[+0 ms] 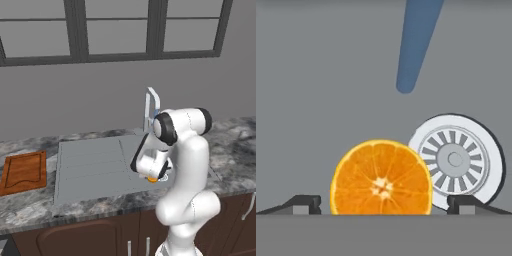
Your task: Pick the orange from the sink and place it on the cutting board to airdry. Then turn off the sink faucet.
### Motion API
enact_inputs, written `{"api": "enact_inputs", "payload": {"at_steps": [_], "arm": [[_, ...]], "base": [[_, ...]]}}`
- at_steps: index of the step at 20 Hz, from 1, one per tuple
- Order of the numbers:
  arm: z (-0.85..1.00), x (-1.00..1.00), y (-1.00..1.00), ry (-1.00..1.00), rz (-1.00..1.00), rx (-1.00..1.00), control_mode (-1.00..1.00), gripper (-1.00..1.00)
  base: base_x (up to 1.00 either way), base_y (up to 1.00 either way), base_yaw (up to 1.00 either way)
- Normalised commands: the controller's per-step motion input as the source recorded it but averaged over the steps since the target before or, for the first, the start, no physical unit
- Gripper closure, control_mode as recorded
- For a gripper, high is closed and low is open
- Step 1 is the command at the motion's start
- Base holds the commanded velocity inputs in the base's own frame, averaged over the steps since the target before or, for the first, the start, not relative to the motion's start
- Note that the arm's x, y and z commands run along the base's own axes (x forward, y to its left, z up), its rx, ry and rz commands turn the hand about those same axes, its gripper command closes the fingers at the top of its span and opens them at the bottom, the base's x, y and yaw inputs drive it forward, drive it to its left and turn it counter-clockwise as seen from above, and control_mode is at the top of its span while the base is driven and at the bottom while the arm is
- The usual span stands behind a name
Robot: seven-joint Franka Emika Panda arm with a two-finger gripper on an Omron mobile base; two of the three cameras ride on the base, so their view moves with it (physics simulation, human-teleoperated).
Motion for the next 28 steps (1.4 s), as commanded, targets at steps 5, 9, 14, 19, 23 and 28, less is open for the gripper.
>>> {"api": "enact_inputs", "payload": {"at_steps": [5, 9, 14, 19, 23, 28], "arm": [[-0.38, 0.00, 0.00, 0.00, 0.00, 0.00, -1.00, -1.00], [-0.36, 0.00, 0.00, 0.00, 0.00, 0.00, -1.00, -1.00], [-0.30, 0.00, 0.00, -0.02, 0.00, 0.00, -1.00, 1.00], [-0.05, 0.00, 0.00, -0.07, 0.01, 0.00, -1.00, 1.00], [0.18, -0.01, 0.00, -0.07, 0.00, 0.00, -1.00, 1.00], [0.55, -0.12, 0.00, -0.06, 0.02, 0.00, -1.00, 1.00]], "base": [[0.00, 0.00, 0.00], [0.00, 0.00, 0.00], [0.00, 0.00, 0.00], [0.00, 0.00, 0.00], [0.00, 0.00, 0.00], [0.00, 0.00, 0.00]]}}
